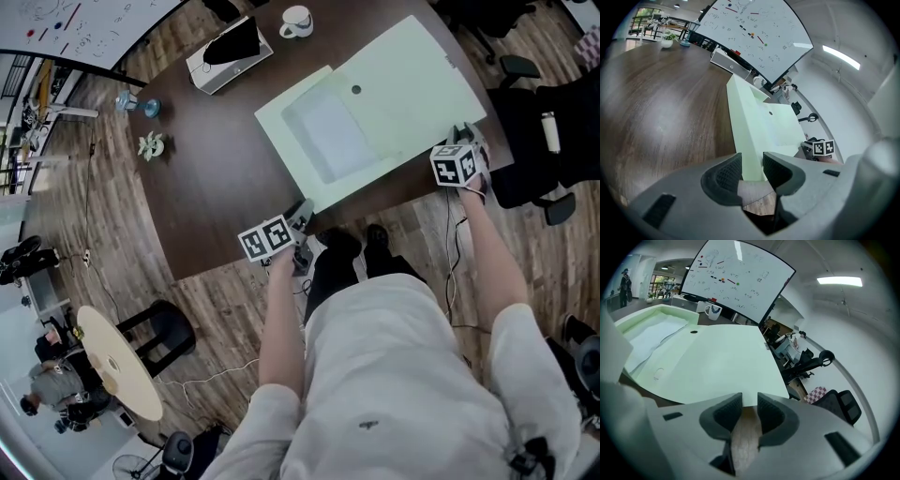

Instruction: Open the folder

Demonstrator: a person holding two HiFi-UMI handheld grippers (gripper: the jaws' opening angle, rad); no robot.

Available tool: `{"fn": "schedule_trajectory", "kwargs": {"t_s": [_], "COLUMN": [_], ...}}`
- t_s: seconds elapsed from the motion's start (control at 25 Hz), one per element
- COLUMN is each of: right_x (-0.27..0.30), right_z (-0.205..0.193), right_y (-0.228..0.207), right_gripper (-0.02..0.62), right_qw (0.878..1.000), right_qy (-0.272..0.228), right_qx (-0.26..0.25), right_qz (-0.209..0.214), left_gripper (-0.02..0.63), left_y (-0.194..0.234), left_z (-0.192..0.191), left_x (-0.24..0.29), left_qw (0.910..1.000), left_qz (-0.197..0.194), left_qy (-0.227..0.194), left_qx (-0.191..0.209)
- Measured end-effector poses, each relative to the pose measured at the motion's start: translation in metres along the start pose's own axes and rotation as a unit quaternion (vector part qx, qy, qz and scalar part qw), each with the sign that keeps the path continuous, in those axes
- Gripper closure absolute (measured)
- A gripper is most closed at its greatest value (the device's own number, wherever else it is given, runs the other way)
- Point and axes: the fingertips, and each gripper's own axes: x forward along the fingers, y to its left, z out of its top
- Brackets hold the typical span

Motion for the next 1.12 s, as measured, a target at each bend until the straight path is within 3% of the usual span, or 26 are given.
{"fn": "schedule_trajectory", "kwargs": {"t_s": [0.4,0.68,1.12], "right_x": [0.020,0.027,0.020], "right_z": [-0.012,-0.015,-0.006], "right_y": [0.008,0.007,0.005], "right_gripper": [0.498,0.502,0.488], "right_qw": [0.998,0.999,0.999], "right_qy": [0.042,0.043,0.031], "right_qx": [0.011,0.000,0.001], "right_qz": [0.040,0.033,0.035], "left_gripper": [0.465,0.465,0.466], "left_y": [-0.001,-0.003,-0.002], "left_z": [-0.001,0.000,0.004], "left_x": [0.001,0.002,-0.003], "left_qw": [1.0000,1.0000,0.9980], "left_qz": [0.000,0.001,0.035], "left_qy": [0.004,0.002,0.010], "left_qx": [-0.001,0.005,0.052]}}
